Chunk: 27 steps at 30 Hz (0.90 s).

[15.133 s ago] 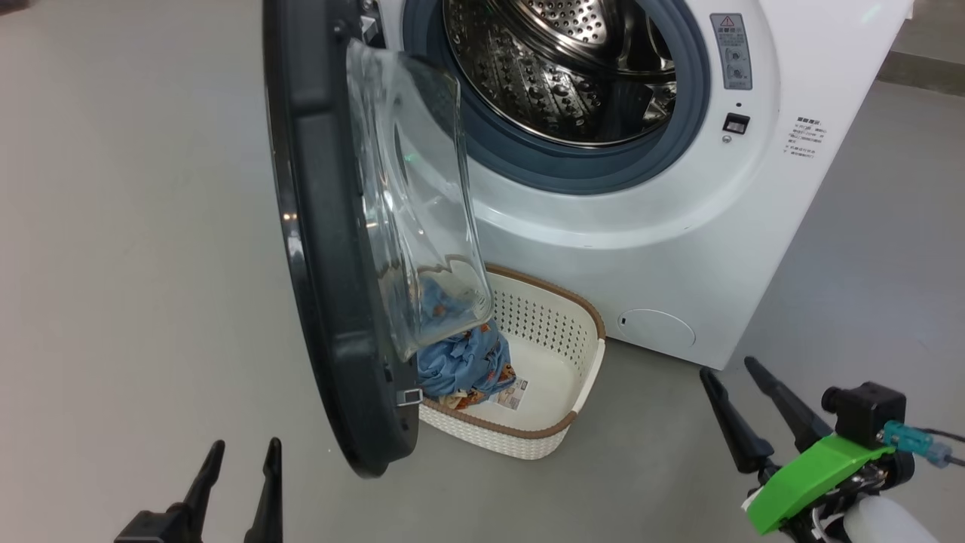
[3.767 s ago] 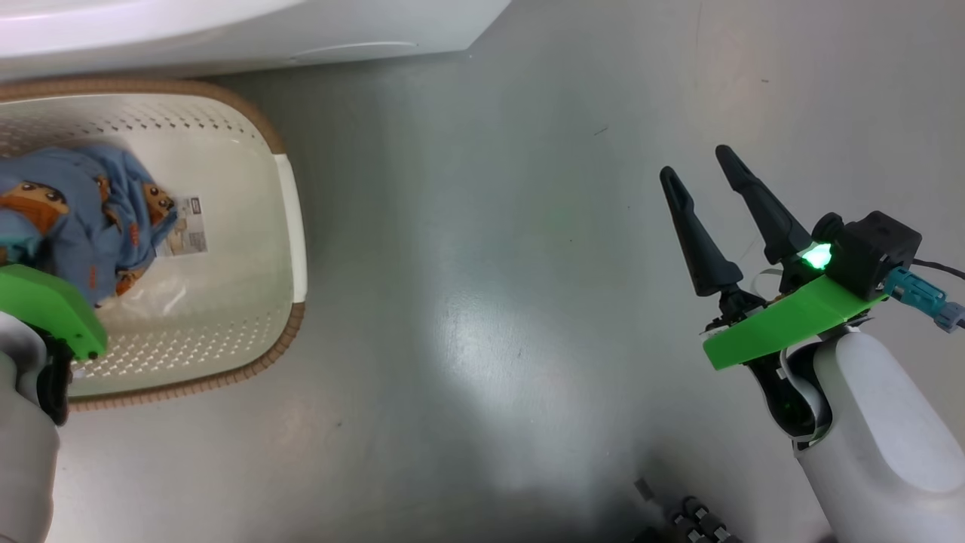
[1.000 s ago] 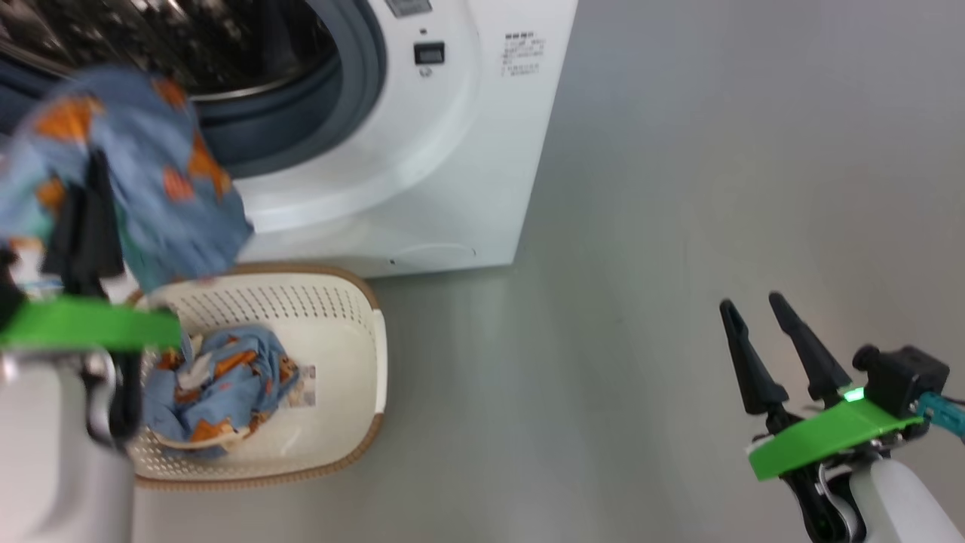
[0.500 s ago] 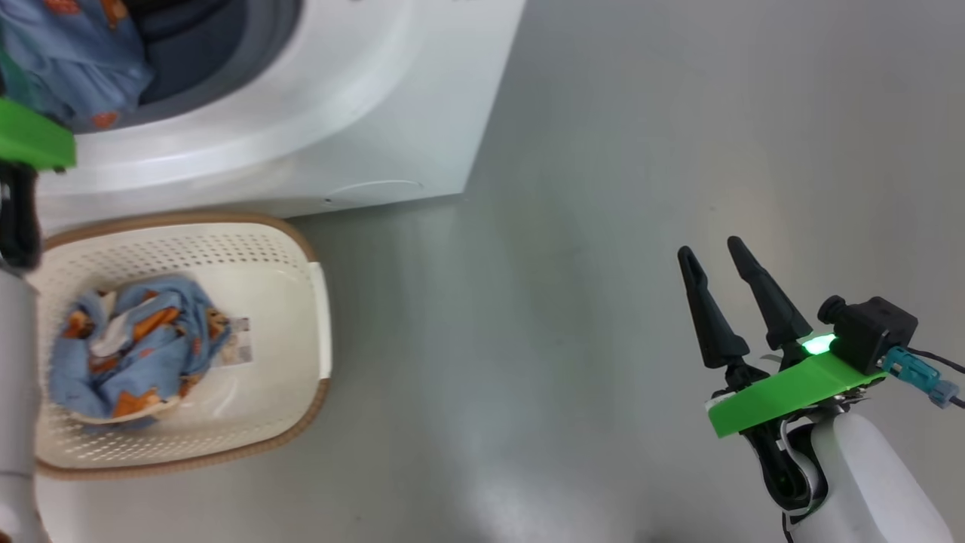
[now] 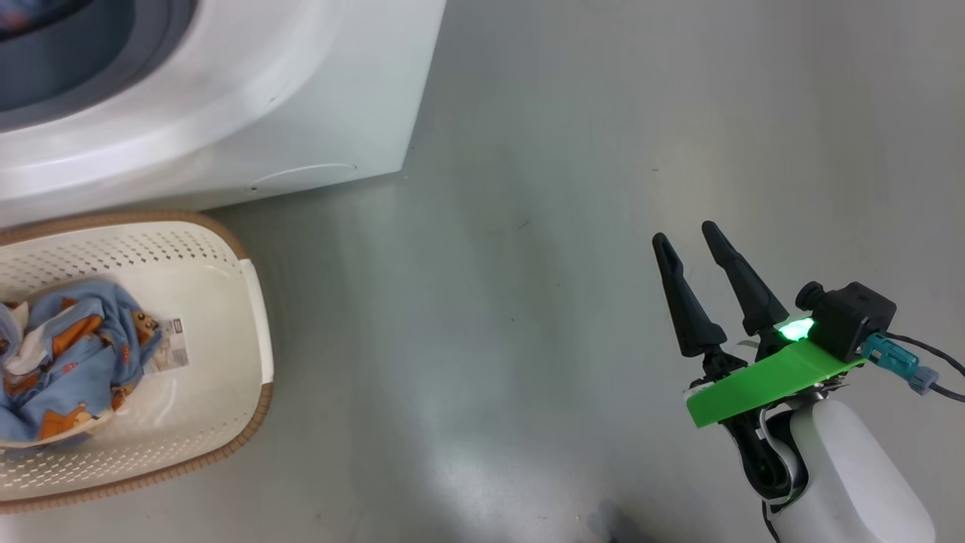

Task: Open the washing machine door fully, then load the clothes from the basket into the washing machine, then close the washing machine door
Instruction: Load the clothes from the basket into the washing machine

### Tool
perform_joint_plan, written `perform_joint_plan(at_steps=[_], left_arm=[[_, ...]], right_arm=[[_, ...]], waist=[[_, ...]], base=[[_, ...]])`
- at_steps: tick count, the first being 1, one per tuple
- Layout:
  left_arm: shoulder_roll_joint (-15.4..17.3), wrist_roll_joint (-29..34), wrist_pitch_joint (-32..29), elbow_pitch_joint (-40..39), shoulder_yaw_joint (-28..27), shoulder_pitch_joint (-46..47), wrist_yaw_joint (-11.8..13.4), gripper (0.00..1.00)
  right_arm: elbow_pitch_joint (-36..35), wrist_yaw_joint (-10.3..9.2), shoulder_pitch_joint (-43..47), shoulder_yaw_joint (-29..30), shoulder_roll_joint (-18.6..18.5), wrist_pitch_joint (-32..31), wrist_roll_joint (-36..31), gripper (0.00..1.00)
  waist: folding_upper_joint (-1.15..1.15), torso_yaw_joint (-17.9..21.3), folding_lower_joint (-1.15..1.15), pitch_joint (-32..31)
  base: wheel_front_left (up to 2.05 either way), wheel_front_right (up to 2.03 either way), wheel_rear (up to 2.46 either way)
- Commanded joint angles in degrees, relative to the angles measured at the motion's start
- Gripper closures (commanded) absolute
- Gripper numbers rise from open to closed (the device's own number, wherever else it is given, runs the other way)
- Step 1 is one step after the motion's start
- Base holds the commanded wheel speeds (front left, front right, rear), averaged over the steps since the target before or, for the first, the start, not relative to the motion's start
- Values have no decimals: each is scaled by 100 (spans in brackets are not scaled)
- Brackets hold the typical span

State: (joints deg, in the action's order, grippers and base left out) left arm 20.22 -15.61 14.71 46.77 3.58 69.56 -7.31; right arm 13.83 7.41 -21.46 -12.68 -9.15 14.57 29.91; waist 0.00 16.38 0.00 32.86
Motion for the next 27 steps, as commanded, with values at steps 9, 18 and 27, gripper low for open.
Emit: perform_joint_plan(at_steps=[9, 18, 27], left_arm=[[243, 75, 29, 80, -70, 85, -17, 0], [47, 31, 29, 148, -163, -395, -17, 0], [-125, -87, 29, -210, -275, -1362, -18, 0]], right_arm=[[-72, 8, -23, -159, 11, 43, -51, 0], [-34, 8, 0, -190, -34, 43, -61, 0], [2, 8, 121, -216, -171, 43, -58, 0]], waist=[[0, -16, 0, 17], [0, -94, 0, -148], [0, -281, 0, -512]], base=[[0, 0, 0], [0, 0, 0], [0, 0, 0]])
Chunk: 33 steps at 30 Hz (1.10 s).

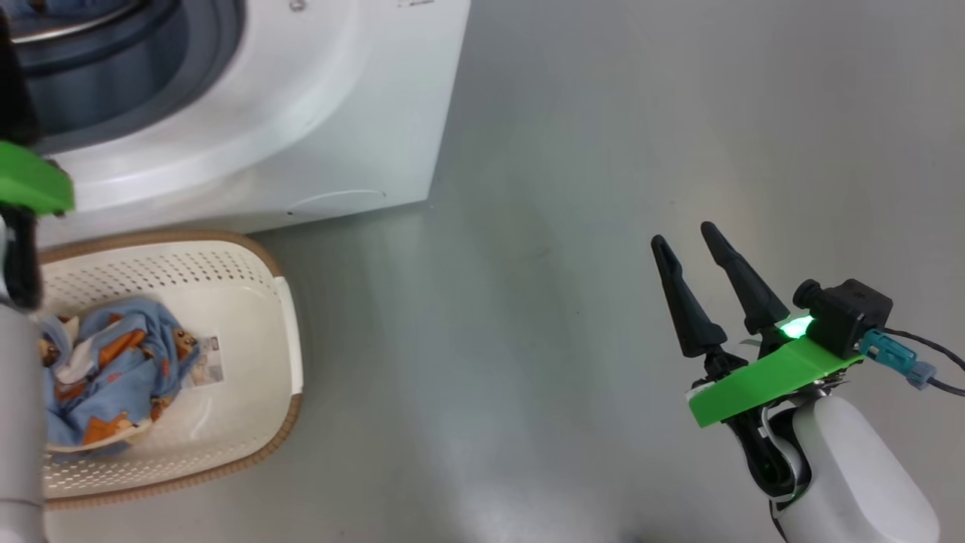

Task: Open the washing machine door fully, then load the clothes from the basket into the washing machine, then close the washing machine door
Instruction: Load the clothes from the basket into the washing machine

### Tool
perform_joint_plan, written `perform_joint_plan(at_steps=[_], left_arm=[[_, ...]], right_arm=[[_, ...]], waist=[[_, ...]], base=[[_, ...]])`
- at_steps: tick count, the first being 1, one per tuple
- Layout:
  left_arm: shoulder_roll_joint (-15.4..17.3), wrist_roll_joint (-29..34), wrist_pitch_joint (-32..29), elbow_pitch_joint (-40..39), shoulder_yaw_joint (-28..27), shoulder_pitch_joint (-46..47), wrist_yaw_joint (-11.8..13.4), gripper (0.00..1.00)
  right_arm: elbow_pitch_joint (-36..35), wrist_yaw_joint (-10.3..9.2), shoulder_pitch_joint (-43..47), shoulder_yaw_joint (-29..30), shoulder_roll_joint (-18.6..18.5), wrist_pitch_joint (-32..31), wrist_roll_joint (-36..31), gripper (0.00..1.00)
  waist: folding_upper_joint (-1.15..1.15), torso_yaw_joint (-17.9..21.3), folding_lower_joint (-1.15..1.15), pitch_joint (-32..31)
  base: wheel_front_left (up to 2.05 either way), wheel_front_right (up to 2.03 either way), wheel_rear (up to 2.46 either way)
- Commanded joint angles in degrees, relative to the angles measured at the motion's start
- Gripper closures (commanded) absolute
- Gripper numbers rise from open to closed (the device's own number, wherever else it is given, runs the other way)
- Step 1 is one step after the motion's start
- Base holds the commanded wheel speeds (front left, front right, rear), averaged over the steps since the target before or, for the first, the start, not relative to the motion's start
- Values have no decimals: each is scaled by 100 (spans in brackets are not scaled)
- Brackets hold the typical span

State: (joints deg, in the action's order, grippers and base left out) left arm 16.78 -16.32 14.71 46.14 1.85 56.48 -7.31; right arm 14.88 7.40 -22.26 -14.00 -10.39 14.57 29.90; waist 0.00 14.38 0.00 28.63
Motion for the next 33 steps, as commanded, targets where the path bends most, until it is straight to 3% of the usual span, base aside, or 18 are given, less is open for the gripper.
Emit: perform_joint_plan(at_steps=[1, 24, 33], left_arm=[[184, -14, 29, -194, -130, -148, -18, 0], [-669, 471, 29, -1164, -593, -2444, -18, 0], [-775, 559, 29, -1672, -700, -3400, -18, 0]], right_arm=[[-94, 9, 219, -76, -64, 43, -56, 0], [38, 9, 921, 172, -489, 43, 47, 0], [36, 9, 1221, 224, -572, 43, 81, 0]], waist=[[0, -112, 0, -134], [0, -748, 0, -1261], [0, -850, 0, -1621]], base=[[0, 0, 0], [0, 0, 0], [0, 0, 0]])
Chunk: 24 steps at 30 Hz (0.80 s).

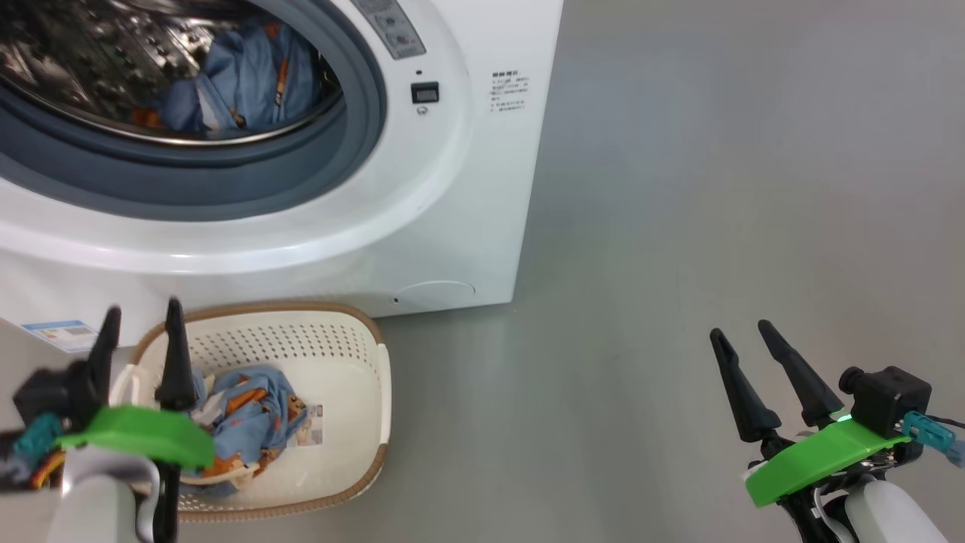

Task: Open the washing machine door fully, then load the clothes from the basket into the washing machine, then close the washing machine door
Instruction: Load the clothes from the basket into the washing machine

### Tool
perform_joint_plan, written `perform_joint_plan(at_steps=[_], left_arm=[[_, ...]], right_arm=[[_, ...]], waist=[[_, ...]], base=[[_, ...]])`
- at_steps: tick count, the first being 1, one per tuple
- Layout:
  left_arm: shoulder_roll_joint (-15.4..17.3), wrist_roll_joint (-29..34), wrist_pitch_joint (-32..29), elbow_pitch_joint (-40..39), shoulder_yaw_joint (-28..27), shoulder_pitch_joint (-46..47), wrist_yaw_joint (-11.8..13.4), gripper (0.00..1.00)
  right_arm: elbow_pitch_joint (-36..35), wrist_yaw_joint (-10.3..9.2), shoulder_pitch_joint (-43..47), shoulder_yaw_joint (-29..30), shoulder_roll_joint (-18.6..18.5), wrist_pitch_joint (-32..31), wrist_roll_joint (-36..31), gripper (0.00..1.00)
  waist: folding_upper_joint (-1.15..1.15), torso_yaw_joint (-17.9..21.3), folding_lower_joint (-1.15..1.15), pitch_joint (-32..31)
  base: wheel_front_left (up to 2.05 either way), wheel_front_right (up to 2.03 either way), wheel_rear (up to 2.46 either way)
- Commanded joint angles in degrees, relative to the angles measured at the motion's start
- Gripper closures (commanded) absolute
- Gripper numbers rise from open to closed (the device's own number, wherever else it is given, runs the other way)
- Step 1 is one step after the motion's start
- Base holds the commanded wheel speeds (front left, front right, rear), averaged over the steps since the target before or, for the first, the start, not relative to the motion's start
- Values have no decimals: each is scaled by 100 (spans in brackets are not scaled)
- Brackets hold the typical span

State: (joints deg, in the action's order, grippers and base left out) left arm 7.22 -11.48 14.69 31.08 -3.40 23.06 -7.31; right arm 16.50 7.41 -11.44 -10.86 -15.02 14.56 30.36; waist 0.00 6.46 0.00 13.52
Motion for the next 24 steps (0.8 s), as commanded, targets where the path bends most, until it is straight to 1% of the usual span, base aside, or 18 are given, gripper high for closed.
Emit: perform_joint_plan(at_steps=[1, 13, 24], left_arm=[[173, 80, 30, -236, -198, -174, -18, 0], [-15, 117, 30, -1000, -410, -1243, -18, 0], [-177, 144, 30, -1658, -601, -1969, -18, 0]], right_arm=[[-130, 8, 176, -78, -110, 44, 36, 0], [-244, 8, 732, 181, -176, 44, 46, 0], [-354, 8, 1020, 370, -133, 44, 28, 0]], waist=[[0, -66, 0, -143], [0, -251, 0, -471], [0, -231, 0, -611]], base=[[0, 0, 0], [0, 0, 0], [0, 0, 0]])
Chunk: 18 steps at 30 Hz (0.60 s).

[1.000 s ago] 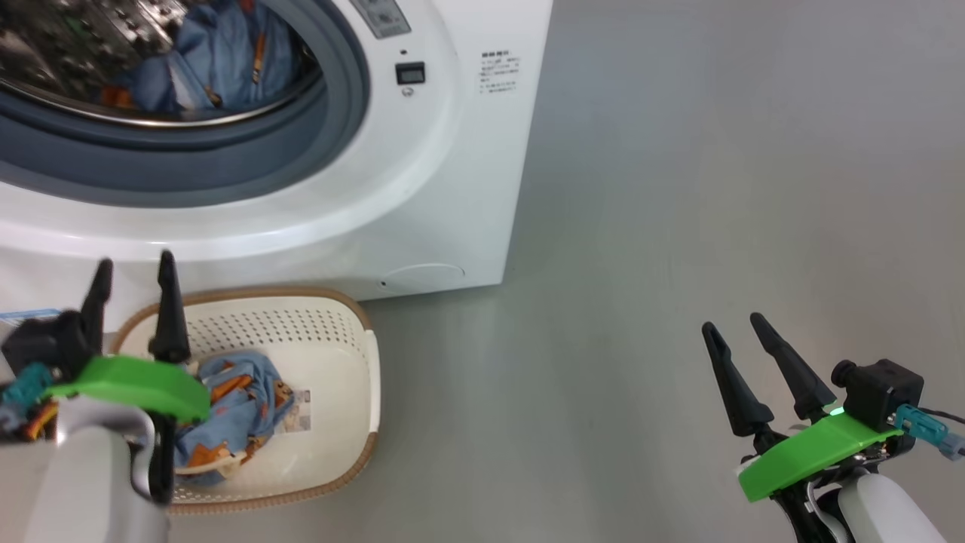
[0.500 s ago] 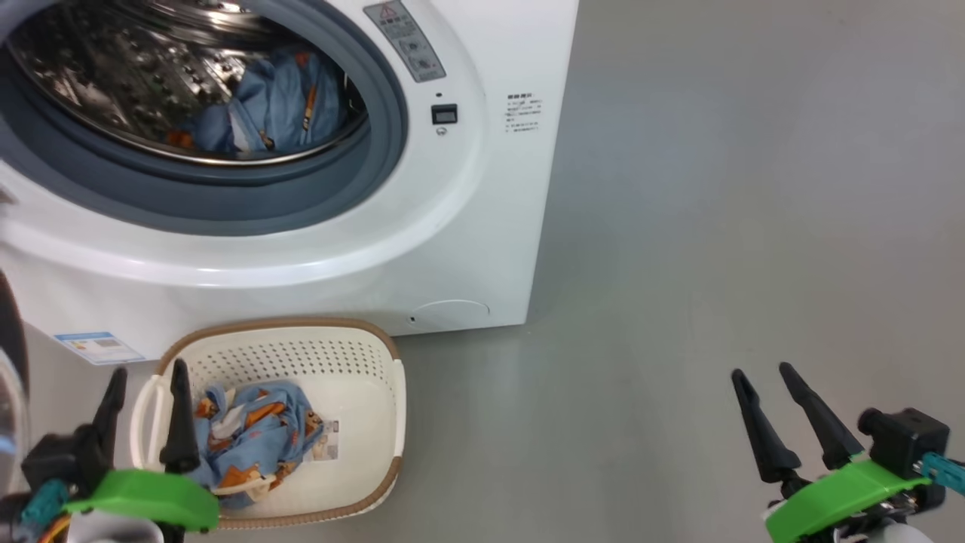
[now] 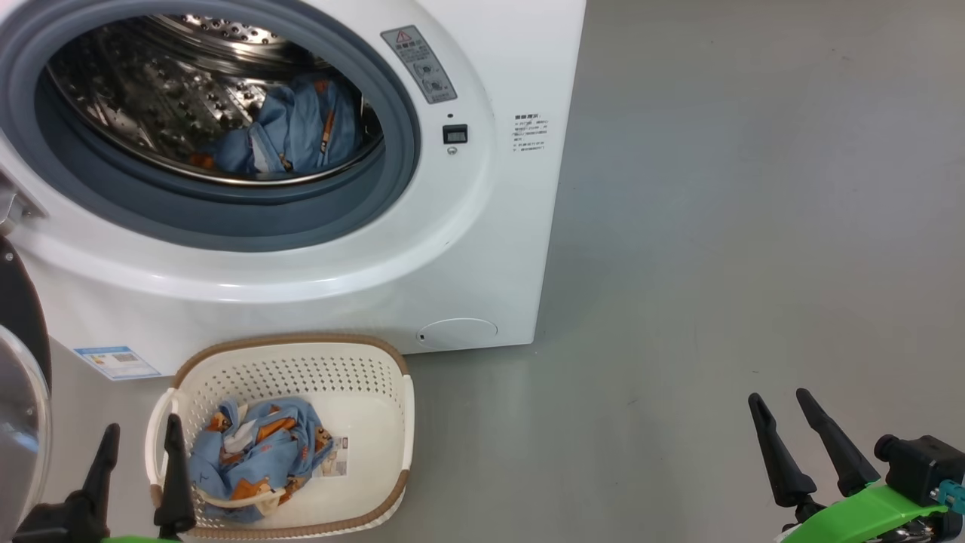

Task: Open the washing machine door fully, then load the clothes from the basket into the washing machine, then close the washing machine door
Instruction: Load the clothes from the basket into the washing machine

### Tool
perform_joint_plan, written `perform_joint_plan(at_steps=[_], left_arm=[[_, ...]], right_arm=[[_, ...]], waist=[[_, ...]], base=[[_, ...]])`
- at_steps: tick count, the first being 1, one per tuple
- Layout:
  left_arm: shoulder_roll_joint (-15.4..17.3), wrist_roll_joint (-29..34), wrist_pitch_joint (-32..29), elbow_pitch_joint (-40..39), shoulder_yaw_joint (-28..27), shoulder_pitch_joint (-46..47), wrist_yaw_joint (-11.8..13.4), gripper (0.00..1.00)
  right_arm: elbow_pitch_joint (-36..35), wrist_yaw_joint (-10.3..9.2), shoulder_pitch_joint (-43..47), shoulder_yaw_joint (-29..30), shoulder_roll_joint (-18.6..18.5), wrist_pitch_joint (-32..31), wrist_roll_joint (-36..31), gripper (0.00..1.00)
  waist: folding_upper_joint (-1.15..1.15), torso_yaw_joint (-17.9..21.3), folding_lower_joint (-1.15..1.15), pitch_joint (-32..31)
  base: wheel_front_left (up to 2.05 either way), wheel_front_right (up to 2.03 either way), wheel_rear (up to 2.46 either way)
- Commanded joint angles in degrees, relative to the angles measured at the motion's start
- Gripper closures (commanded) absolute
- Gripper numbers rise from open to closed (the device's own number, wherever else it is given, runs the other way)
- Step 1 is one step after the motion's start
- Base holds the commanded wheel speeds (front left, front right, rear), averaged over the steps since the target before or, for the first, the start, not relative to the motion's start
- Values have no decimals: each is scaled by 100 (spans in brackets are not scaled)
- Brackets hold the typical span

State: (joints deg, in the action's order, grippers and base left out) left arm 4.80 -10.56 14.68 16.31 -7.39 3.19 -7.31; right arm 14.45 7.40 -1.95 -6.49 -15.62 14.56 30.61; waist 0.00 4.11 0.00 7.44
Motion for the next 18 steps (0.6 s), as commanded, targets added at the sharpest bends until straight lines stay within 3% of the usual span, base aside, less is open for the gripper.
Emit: perform_joint_plan(at_steps=[1, 11, 18], left_arm=[[51, 59, 32, -214, -211, -15, -18, 0], [-21, 75, 32, -272, -198, -88, -18, 0], [46, 20, 32, 268, 29, 45, -18, 0]], right_arm=[[-153, 9, 82, -59, -70, 44, 0, 0], [-170, 9, 74, -28, -41, 44, -16, 0], [-199, 9, -86, -110, 14, 44, -40, 0]], waist=[[0, 6, 0, -5], [0, 19, 0, 36], [0, 35, 0, 288]], base=[[0, 0, 0], [0, 0, 0], [0, 0, 0]])
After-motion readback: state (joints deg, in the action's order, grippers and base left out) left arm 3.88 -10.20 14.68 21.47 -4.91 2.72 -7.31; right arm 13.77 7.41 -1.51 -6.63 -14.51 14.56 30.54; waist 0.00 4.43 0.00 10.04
